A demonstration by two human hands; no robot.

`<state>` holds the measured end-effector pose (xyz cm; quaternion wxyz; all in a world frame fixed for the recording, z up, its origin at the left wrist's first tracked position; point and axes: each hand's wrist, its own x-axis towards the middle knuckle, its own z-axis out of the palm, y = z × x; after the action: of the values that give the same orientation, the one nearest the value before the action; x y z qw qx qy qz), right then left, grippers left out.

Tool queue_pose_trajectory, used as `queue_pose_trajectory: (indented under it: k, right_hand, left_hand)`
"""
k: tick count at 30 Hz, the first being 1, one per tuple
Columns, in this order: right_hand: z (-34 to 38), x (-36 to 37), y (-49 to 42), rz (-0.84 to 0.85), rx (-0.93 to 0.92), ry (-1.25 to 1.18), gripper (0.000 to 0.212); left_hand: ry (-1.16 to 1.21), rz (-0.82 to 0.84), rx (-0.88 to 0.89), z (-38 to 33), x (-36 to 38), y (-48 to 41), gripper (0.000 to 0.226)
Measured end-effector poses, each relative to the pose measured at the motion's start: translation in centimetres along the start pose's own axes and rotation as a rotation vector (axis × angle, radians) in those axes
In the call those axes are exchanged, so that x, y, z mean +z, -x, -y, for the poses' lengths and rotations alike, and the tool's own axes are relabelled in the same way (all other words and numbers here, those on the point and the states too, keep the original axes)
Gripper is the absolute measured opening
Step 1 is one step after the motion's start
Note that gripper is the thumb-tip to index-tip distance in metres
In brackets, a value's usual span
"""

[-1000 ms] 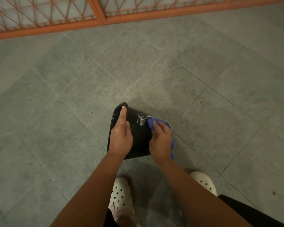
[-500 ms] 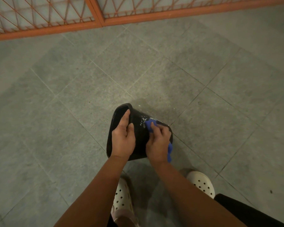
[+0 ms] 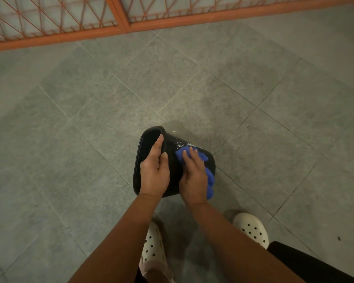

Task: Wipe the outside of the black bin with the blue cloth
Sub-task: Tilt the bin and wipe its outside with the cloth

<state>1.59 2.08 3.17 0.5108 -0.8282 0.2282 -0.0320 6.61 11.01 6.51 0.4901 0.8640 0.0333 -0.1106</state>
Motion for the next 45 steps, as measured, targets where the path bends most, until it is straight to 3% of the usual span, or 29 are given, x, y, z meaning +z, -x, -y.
queue_pose_trajectory:
  k: [5,7,10,12,17,20,25,27,33,36,40,45]
  right_hand:
    - [0.0,-0.6,-1.7,0.081,-0.181,0.031,0.059]
    - [-0.2,-0.7,-2.6,0.103,-0.127,0.053,0.058]
    - [-0.1,-0.4,-2.6,0.015,0.076,0.116,0.057]
    - [0.0,-0.1,-1.7,-0.029,0.108,0.120,0.058]
    - [0.9,-0.2,-1.1,0.073,-0.119,-0.019,0.057]
    - [0.9,-0.6,-3.4,0.124,-0.160,0.087,0.053]
    - [-0.6,-1.5,-3.8,-0.054,0.111,0.065,0.031]
    - [-0.6,-1.2,-2.0,-0.137,0.105,0.049,0.024]
    - [0.9,-0.5,-1.9,-0.095,-0.132,-0.064,0.037]
    - [0.2,-0.9,-3.0,-0.030,-0.022,0.032,0.044]
    - [-0.8,-0.8,-1.5,-0.077,0.107,0.076,0.044]
    - [0.4,-0.1,0.0,0.024,-0.094,-0.040,0.048]
  left_hand:
    - [0.005,0.029,0.017,-0.1,0.1,0.3,0.051]
    - [0.017,0.008,0.014,-0.2,0.2,0.4,0.051]
    - [0.019,-0.003,0.024,-0.7,0.3,0.5,0.050]
    - [0.026,0.014,0.033,-1.1,0.1,0.4,0.050]
    - [0.134,0.042,-0.023,-0.8,-0.5,0.0,0.049]
    - [0.161,0.039,-0.040,-1.0,-0.5,0.3,0.049]
    - [0.138,0.042,-0.040,-1.4,-0.2,0.4,0.049]
    - [0.132,0.050,-0.034,-1.5,-0.3,0.4,0.049]
    - [0.144,0.085,-0.028,-1.4,-0.4,0.3,0.050]
    - [0.135,0.056,-0.027,-1.4,-0.2,0.4,0.050]
    - [0.104,0.057,-0.019,-1.3,-0.1,0.2,0.049]
    - [0.158,0.063,-0.019,-1.3,-0.5,0.0,0.050]
